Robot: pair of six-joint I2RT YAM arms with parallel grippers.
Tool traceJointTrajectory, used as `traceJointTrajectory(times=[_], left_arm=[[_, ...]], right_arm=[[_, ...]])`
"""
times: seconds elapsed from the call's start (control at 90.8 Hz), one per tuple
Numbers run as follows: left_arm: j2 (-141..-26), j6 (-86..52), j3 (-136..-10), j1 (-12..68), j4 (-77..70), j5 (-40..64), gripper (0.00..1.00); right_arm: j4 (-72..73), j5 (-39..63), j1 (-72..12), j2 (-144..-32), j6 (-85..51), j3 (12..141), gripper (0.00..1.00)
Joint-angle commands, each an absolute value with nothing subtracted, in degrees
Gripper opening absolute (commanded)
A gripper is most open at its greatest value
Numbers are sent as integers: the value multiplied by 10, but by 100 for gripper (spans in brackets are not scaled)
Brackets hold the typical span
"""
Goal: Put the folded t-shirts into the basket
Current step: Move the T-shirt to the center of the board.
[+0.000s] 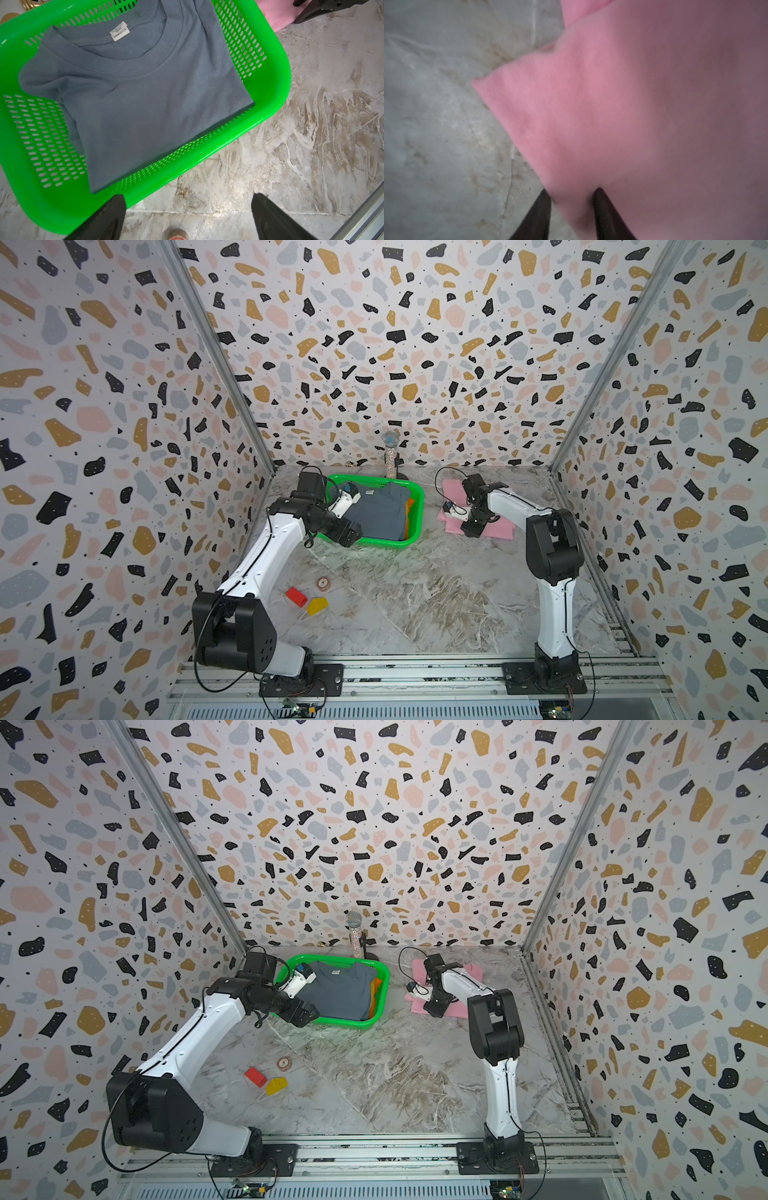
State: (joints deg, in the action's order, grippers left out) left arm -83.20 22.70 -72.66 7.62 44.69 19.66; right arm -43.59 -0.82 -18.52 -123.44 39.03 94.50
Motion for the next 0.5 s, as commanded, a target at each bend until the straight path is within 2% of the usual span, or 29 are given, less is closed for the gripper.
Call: traceJointTrajectory(times=[0.0, 0.121, 0.231, 0.484], left_arm=[[-831, 226, -716, 76, 436, 201, 96], [-831, 226, -716, 76, 439, 206, 96], [-830, 226, -716, 76, 442, 206, 96], [-820, 230, -712, 74, 439, 199, 96]], right_arm=[[-472, -11, -185, -1209, 404, 915, 24], [-474, -10, -185, -1176, 409, 869, 13], [-486, 5, -185, -1129, 409, 808, 6], [-524, 71, -217, -976, 425, 609, 3]])
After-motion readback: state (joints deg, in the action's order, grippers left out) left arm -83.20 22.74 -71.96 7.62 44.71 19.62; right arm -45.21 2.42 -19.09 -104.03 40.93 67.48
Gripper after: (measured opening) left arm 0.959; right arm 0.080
